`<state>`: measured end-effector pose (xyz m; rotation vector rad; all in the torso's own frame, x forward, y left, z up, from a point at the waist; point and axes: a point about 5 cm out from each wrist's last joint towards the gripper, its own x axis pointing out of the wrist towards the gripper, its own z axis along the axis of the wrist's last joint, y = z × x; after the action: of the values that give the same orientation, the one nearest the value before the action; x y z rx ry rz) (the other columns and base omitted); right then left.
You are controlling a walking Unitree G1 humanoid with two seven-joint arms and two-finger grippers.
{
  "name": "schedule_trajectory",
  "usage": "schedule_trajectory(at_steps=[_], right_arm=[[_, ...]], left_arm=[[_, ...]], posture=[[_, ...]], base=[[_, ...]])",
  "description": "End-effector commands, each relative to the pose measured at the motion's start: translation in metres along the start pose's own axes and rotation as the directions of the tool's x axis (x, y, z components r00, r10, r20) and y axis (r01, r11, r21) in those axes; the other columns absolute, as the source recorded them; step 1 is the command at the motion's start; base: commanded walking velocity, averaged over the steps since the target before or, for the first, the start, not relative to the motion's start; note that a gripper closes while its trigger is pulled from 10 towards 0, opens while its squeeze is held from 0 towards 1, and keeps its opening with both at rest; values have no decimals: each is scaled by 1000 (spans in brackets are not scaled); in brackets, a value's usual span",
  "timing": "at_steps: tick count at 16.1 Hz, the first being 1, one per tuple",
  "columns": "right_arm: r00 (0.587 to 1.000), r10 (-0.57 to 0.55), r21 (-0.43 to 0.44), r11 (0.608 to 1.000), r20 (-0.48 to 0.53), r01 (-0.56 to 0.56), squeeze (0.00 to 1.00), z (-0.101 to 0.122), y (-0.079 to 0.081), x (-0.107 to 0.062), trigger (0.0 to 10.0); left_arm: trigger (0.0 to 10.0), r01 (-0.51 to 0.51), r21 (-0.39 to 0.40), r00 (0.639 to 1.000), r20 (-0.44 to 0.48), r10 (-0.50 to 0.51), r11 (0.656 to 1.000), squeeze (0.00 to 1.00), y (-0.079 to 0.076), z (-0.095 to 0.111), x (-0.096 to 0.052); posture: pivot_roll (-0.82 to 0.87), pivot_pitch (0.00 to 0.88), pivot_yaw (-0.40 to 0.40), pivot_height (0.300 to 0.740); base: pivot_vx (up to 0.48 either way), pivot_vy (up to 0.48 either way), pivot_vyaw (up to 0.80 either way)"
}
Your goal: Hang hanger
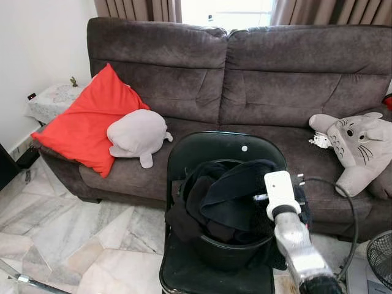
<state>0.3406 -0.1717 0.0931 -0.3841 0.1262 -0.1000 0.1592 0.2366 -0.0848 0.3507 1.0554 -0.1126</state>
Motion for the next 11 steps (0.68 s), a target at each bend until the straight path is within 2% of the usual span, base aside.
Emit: schedule_trajectory(at_steps=[1, 2, 3, 4, 7, 11], right_arm=[[1000, -4, 16, 1000, 12, 3, 0, 4, -1, 4, 10000], [1000, 21, 16, 1000, 22, -21, 0, 6, 2, 5, 10000], [998, 55, 3, 998, 38, -55, 0, 8, 7, 5, 431], [997, 61, 2, 998, 43, -61, 0, 8, 9, 5, 0], [997, 66, -1, 998, 40, -66, 0, 5, 12, 4, 0], [998, 47, 3, 999, 46, -48, 0, 4, 7, 6, 0]], left_arm=[[10000, -11, -4, 1000, -15, 11, 1000, 0, 3, -4, -1], [10000, -11, -3, 1000, -16, 11, 1000, 0, 4, -4, -1], [10000, -12, -1, 1000, -17, 12, 1000, 0, 4, -4, -1], [10000, -13, -1, 1000, -17, 13, 1000, 0, 4, -4, -1], [10000, -14, -2, 1000, -16, 14, 1000, 0, 4, -4, -1], [10000, -13, -2, 1000, -16, 13, 1000, 0, 4, -4, -1]], posture=[[79, 0, 64, 740], [81, 0, 67, 740], [85, 0, 67, 740], [85, 0, 67, 740], [93, 0, 69, 740], [88, 0, 66, 740]], base=[[0, 0, 0], [0, 0, 0], [0, 0, 0], [0, 0, 0], [0, 0, 0], [0, 0, 0]])
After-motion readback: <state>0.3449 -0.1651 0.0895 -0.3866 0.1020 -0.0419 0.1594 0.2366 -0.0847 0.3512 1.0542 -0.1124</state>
